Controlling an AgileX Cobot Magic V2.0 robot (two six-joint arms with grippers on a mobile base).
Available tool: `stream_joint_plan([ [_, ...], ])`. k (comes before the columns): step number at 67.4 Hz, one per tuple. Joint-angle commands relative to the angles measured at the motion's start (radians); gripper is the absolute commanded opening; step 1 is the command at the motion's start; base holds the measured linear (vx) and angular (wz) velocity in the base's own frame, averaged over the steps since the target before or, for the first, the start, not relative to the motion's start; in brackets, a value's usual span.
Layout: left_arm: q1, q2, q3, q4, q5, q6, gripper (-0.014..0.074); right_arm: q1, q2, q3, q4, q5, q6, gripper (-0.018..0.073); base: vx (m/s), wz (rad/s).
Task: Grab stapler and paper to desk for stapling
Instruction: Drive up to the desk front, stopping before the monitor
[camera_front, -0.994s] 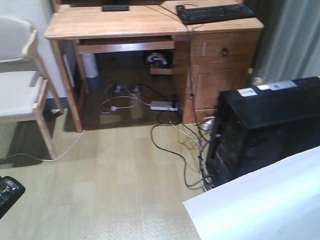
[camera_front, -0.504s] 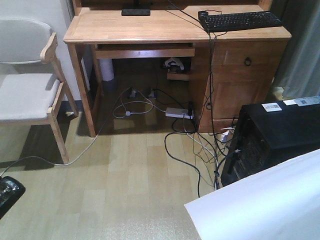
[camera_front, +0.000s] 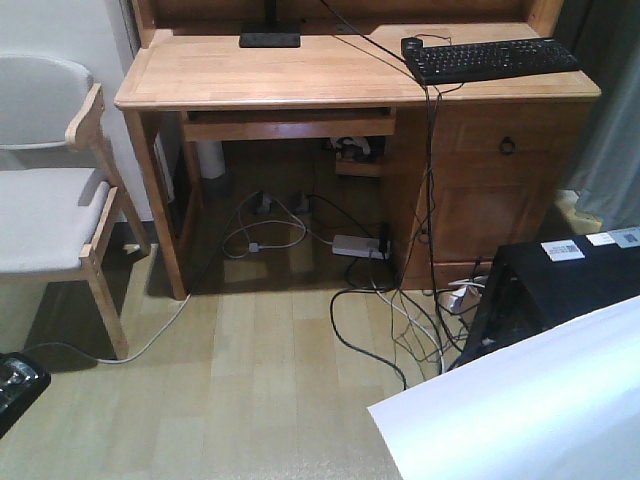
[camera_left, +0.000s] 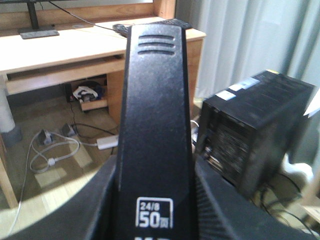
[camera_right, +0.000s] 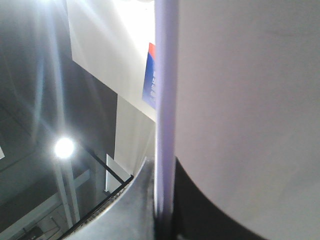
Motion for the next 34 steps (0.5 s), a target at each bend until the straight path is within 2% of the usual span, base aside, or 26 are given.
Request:
stream_joint_plan([
  [1, -0.004, 0.015, -0.031, 0.002, -0.119, -0.002, -0.0006, -0.001, 0.01, 0.003, 0.011, -0.06, -0.005, -0.0002, 0.26, -0.01],
  [34, -0.004, 0.015, -0.031, 0.002, -0.119, -0.002, -0.0006, -0.001, 0.01, 0.003, 0.011, -0.059, -0.005, -0.0002, 0.26, 0.02],
])
